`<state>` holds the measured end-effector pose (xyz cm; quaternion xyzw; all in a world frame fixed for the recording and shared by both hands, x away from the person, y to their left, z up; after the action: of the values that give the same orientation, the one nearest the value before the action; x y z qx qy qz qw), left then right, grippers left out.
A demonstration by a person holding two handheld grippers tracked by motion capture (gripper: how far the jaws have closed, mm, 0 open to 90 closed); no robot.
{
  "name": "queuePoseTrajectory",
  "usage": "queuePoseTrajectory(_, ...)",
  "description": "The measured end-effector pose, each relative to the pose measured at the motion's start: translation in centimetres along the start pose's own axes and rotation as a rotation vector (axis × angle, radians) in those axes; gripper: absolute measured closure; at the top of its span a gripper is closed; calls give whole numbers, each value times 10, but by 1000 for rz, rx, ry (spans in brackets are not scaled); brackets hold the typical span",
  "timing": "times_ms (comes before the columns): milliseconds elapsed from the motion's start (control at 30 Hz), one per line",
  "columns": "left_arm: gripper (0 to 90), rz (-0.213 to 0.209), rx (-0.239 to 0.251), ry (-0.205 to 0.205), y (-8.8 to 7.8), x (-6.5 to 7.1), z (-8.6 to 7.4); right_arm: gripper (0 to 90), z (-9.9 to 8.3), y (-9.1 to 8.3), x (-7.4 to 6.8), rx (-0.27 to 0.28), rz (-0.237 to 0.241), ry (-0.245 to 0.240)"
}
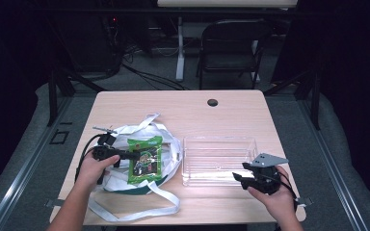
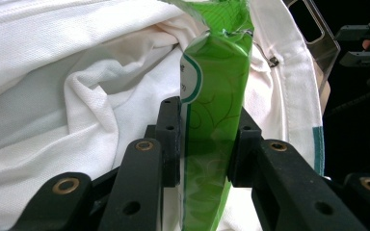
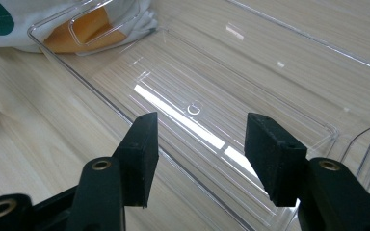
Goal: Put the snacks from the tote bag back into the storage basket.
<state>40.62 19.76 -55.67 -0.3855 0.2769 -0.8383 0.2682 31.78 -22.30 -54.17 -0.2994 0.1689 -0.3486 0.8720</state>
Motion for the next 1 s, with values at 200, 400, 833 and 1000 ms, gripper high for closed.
queuePoseTrajectory(200, 723, 1, 5, 24, -3, 1, -1, 461, 2, 1, 1, 2, 3, -5)
queuePoseTrajectory(400, 725, 11, 20, 43, -6, 3, 1, 461, 2, 3, 1, 6, 4, -4)
queuePoseTrajectory(833, 725, 20, 74, 70, -15, 7, 5, 461, 2, 3, 1, 2, 3, -3)
queuePoseTrajectory(1000, 725, 46, 107, 81, -21, 6, 8, 461, 2, 2, 1, 11, 5, -5)
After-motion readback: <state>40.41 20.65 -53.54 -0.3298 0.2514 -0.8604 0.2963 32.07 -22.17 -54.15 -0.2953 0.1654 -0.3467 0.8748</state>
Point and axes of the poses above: each handheld gripper's, and its own axes: y roughly forward along the jaws, z roughly out of its top, x roughly to its right, the point moved 6 cm from there along y, roughly forward along the jaws, and after that the axes turned 8 degrees about z, right-handed, at the moved point
